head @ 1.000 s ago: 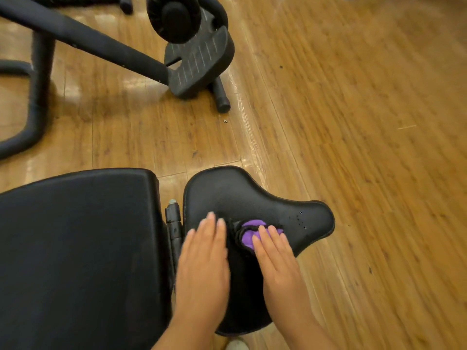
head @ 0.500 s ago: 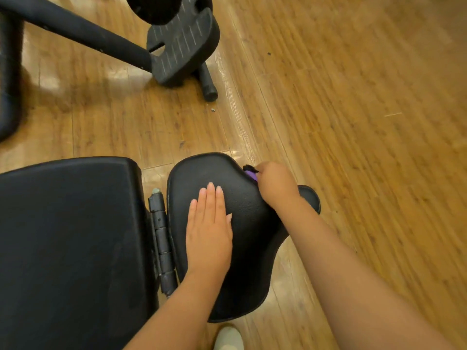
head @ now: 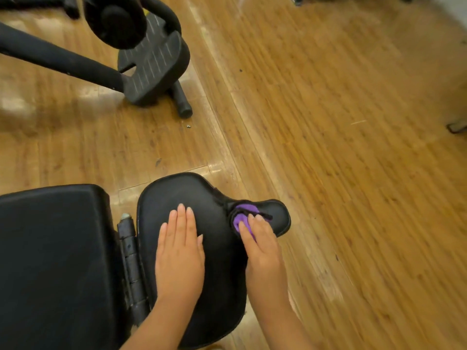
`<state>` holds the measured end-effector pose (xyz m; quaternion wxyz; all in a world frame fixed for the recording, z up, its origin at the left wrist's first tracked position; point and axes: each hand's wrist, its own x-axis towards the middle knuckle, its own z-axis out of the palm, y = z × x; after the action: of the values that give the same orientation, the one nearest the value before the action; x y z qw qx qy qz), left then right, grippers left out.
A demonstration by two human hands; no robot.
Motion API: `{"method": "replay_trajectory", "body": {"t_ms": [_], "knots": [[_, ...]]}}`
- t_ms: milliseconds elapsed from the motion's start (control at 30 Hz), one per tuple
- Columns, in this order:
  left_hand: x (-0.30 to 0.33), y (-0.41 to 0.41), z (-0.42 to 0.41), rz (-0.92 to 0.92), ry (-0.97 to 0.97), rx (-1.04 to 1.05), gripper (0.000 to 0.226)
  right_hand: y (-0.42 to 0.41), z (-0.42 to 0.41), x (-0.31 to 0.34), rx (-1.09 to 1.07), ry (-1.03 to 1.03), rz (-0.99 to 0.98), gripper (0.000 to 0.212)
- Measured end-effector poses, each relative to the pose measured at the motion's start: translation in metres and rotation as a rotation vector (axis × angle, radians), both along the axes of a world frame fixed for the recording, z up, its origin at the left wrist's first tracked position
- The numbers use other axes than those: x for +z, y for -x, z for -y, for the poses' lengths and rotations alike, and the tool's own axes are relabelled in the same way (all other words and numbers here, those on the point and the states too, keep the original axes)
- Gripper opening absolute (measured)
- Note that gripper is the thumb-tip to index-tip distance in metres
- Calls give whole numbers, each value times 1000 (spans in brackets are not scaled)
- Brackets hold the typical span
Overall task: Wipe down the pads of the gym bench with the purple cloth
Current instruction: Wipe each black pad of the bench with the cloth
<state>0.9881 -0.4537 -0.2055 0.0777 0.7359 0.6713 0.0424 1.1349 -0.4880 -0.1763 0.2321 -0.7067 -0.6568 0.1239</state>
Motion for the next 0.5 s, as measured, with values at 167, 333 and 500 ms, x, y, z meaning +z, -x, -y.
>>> {"method": "replay_trajectory", "body": {"t_ms": [167,333,500], "knots": [[0,0,0,-8,0,-5,58,-24,-59,20,-304,155,-4,44],[0,-2,1,-3,5,8,57,-72,-103,23,-421,524,-157,40],[0,-3,1,-1,3,16,57,-63,-67,12,-481,168,-358,47]]}}
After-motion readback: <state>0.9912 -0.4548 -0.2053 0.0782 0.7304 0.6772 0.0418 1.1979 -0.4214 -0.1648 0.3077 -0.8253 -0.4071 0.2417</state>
